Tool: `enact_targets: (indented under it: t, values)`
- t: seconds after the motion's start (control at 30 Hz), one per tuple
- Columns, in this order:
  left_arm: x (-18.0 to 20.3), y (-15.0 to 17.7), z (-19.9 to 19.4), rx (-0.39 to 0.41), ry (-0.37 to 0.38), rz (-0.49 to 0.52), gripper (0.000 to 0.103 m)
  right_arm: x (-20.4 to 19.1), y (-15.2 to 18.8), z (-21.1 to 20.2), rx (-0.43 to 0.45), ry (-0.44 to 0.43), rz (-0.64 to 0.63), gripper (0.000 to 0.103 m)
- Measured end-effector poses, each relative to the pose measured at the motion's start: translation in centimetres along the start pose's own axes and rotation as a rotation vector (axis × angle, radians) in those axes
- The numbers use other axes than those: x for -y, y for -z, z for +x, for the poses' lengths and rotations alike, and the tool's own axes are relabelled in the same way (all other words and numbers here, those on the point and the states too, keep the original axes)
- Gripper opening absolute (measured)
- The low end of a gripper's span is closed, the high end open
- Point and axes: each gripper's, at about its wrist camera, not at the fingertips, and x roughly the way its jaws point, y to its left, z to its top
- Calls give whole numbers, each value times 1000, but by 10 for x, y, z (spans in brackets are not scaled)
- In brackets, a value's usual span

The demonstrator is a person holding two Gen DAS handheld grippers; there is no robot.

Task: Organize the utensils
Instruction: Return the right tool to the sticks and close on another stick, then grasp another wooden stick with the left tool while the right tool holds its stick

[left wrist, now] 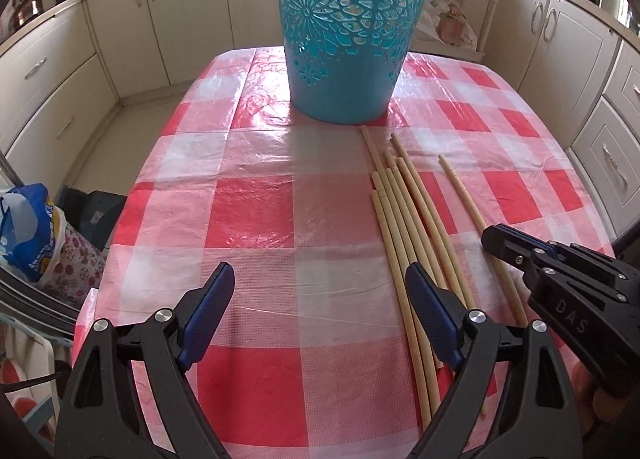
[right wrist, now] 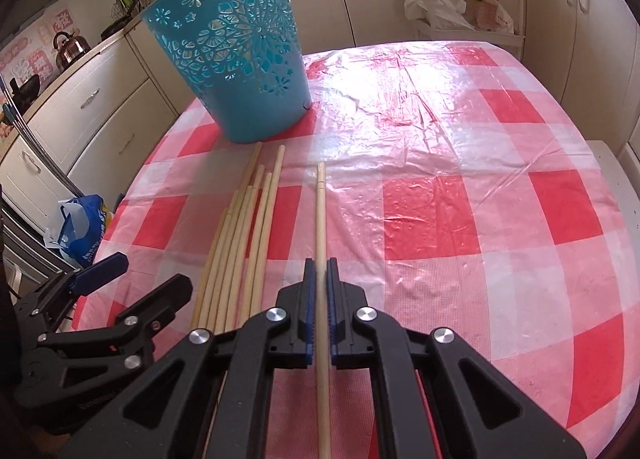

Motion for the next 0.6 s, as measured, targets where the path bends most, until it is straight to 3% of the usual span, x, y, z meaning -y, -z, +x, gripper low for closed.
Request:
enact_targets:
  t: [0.43,0.5,0.6]
  values:
    - [6,-3,13,-22,-33,38,83,4,3,-2,4,-15,-4,6]
    - [7,-5,13,-14,-18,60,78,3,1,-2,-4,-12,-15,6]
    - [10,-8,12,-3,12,96,62,0,-5,3,-15,-2,-35,6]
